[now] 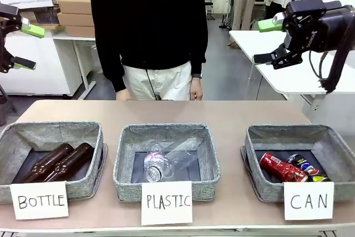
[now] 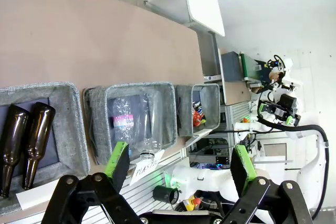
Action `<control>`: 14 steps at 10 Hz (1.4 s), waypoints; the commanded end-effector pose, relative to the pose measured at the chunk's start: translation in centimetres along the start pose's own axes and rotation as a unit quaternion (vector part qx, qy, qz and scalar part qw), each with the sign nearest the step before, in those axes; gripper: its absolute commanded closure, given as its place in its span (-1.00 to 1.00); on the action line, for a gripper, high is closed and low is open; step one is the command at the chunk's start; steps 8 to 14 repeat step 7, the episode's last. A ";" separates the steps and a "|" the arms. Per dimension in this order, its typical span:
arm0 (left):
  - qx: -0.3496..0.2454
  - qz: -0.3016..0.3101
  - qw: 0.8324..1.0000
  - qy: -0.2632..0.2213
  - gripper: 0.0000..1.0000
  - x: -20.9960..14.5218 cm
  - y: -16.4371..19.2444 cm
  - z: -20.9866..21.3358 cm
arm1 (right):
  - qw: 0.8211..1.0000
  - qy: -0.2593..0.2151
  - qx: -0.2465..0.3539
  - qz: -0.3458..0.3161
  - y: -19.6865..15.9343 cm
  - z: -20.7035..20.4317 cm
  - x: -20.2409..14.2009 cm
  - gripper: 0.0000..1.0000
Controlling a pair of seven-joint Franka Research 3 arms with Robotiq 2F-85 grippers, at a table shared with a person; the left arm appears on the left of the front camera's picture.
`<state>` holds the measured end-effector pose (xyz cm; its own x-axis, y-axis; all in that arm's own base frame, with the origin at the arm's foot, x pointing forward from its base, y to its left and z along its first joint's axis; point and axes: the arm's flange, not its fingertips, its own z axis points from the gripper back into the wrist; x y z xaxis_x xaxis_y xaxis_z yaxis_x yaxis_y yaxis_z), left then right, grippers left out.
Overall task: Sort the can waste into the basket.
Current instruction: Pick up the can waste from the table and place it in the right Fabric basket.
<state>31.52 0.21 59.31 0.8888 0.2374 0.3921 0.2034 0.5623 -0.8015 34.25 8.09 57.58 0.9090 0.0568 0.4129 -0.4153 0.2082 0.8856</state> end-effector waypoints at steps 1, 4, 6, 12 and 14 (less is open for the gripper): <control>-0.007 0.003 1.000 -0.001 -1.00 0.2 -0.1 0.1 | 1.000 0.003 0.003 0.010 -0.2 0.1 -0.3 -1.00; -0.007 0.003 1.000 -0.001 -1.00 0.2 -0.1 0.1 | 1.000 0.003 0.003 0.010 -0.2 0.1 -0.3 -1.00; -0.007 0.003 1.000 -0.001 -1.00 0.2 -0.1 0.1 | 1.000 0.003 0.003 0.010 -0.2 0.1 -0.3 -1.00; -0.007 0.003 1.000 -0.001 -1.00 0.2 -0.1 0.1 | 1.000 0.003 0.003 0.010 -0.2 0.1 -0.3 -1.00; -0.007 0.003 1.000 -0.001 -1.00 0.2 -0.1 0.1 | 1.000 0.003 0.003 0.010 -0.2 0.1 -0.3 -1.00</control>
